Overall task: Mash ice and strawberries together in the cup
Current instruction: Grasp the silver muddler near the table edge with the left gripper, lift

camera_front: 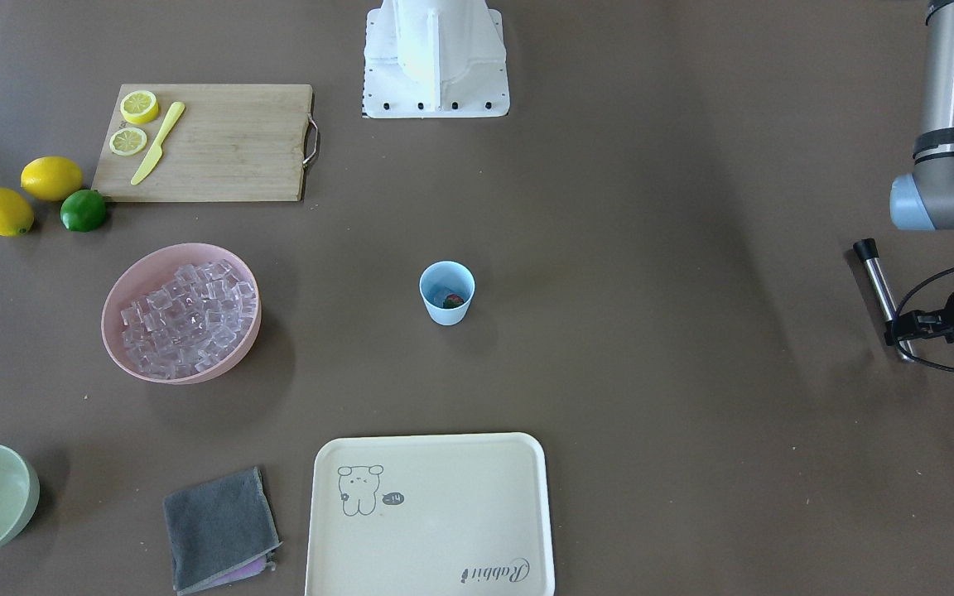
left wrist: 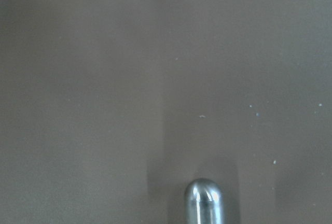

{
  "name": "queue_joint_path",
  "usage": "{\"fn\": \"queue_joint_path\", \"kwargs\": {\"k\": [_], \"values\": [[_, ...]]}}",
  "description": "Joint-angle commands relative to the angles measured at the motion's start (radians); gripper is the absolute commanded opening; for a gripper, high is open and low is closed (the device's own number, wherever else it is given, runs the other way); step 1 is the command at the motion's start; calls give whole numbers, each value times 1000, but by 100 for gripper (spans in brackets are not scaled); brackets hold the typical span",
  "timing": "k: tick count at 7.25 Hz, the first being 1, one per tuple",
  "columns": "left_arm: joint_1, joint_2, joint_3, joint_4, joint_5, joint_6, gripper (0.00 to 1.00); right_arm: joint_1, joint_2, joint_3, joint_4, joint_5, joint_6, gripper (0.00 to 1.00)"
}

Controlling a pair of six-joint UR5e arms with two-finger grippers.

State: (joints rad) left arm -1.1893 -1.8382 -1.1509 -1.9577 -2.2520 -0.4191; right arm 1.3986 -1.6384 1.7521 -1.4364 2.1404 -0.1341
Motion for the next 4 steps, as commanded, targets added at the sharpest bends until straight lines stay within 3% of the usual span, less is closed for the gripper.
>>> {"fn": "queue_joint_path", "kwargs": {"k": [1, 4], "values": [[2, 11, -4, 14, -41, -3, 86, -3, -11, -11, 57, 0, 1, 98], [2, 7, -15, 45, -70, -4, 62, -3, -24, -17, 59, -2, -2, 98]]}}
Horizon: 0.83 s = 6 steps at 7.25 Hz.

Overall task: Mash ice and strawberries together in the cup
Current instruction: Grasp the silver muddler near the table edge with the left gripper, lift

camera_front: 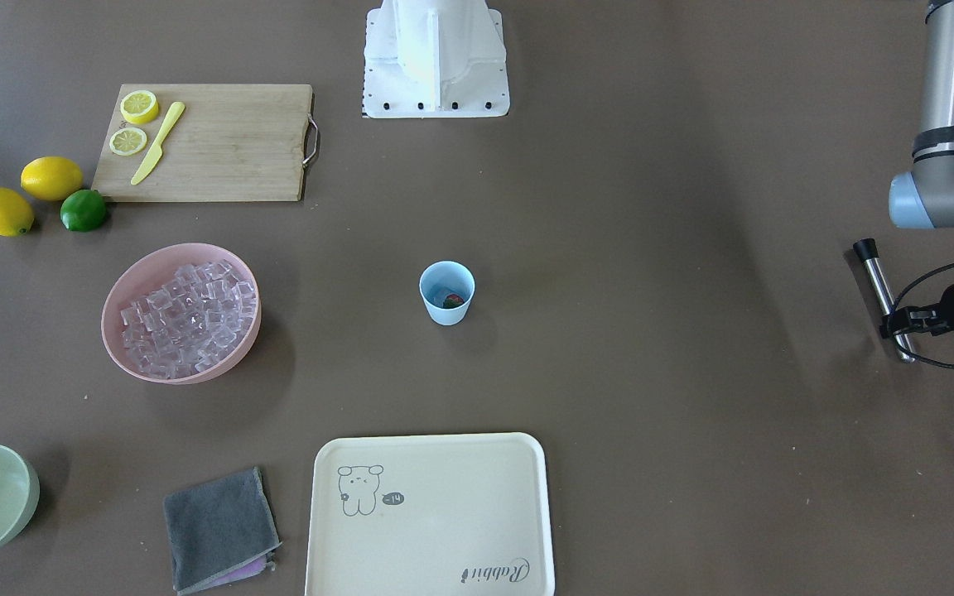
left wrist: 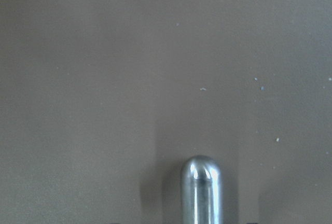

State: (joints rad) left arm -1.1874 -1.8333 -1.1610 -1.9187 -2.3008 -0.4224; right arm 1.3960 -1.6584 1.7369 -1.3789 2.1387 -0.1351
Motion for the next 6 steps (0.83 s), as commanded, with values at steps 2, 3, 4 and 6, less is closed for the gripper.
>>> {"fn": "queue_joint_path", "kwargs": {"k": [2, 3, 4, 6], "values": [[2, -3, -3, 9, -25, -2, 46, 0, -14, 1, 17, 3, 0, 98], [2, -3, -2, 9, -25, -4, 37, 0, -27, -3, 59, 3, 2, 99], [2, -4, 0, 7, -25, -7, 17, 0, -27, 6, 63, 4, 3, 99], [0, -15, -12, 10, -49, -6, 0, 0, -18, -2, 61, 6, 3, 99]]}}
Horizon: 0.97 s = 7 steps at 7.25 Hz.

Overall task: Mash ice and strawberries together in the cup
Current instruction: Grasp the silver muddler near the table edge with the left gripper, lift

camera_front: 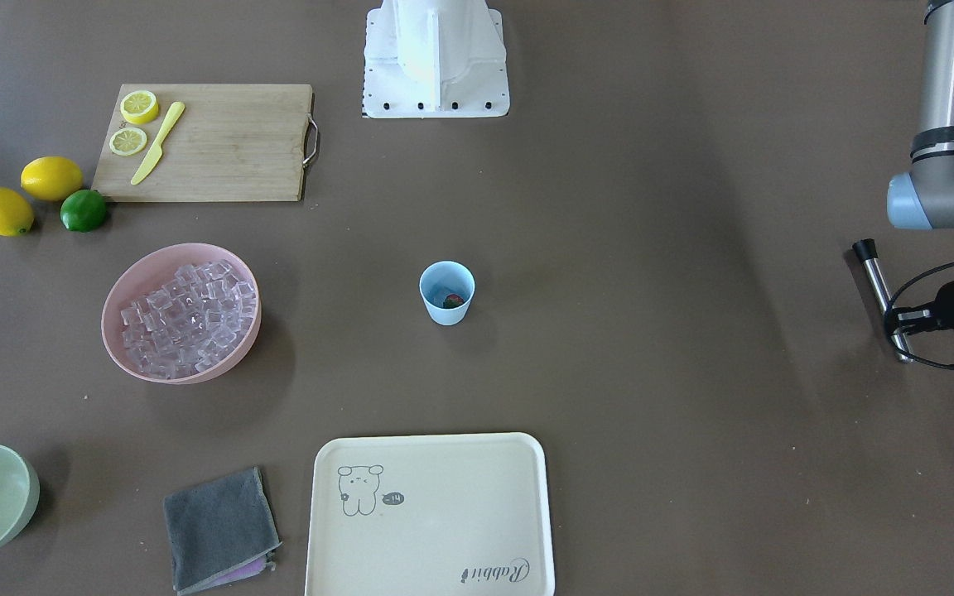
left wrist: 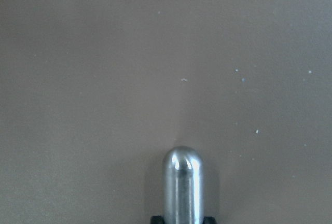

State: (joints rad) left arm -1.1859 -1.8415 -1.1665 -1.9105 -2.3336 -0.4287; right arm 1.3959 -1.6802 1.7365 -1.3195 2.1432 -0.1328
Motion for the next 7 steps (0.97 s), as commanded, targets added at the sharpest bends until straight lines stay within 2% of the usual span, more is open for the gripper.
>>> {"fn": "queue_joint_path", "kwargs": {"k": [1, 3, 6, 7], "values": [[-12, -12, -27, 55, -33, 2, 0, 0, 4, -2, 2, 1, 1, 99], [-58, -120, -51, 195, -44, 11, 0, -2, -1, 0, 2, 7, 1, 99], [-98, -226, -149, 225, -49, -42, 0, -14, 49, 0, -17, 49, -1, 99], [-89, -241, -236, 217, -43, -182, 0, -26, 50, 1, -18, 50, 1, 99]]}}
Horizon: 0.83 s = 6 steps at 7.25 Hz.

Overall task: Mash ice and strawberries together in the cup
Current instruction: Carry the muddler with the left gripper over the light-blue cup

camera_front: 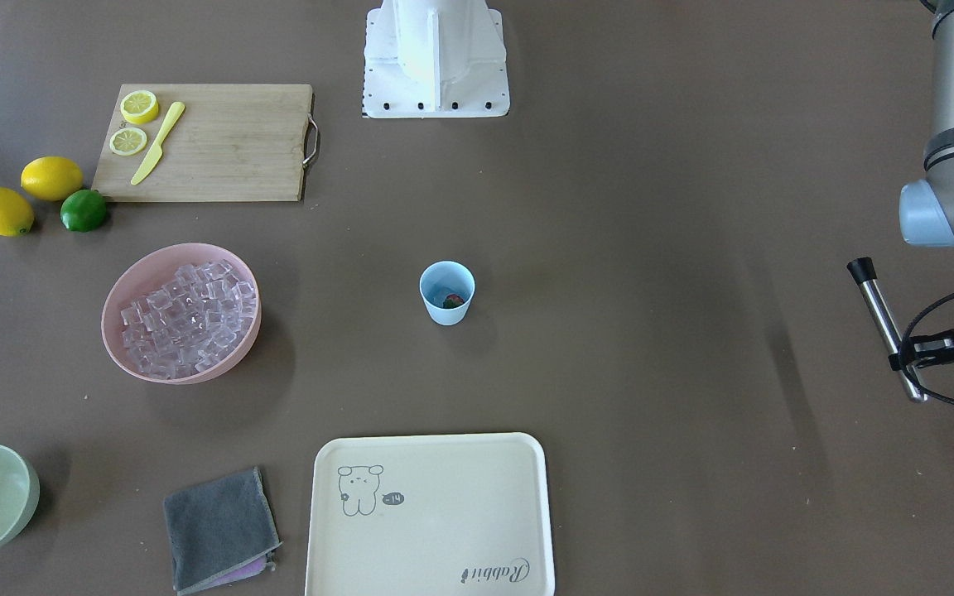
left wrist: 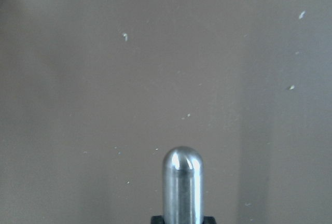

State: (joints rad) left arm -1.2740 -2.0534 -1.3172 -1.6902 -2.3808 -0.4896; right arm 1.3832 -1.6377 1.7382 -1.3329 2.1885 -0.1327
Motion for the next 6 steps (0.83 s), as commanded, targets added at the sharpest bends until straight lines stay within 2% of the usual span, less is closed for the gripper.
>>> {"fn": "queue_joint_path", "kwargs": {"k": [1, 2, 3, 5, 6], "values": [[30, -57, -168, -3, 11, -248, 0, -15, 7, 1, -8, 22, -1, 99], [95, -77, -247, -8, 71, -341, 0, -13, 3, 9, -8, 31, -1, 99], [147, -138, -270, -20, 174, -427, 0, -13, -5, 15, -8, 48, 1, 99], [258, -188, -316, -159, 349, -652, 0, -13, -8, 6, -9, 70, -1, 99], [331, -188, -406, -158, 509, -715, 0, -15, -10, 3, -17, 70, 1, 99]]}}
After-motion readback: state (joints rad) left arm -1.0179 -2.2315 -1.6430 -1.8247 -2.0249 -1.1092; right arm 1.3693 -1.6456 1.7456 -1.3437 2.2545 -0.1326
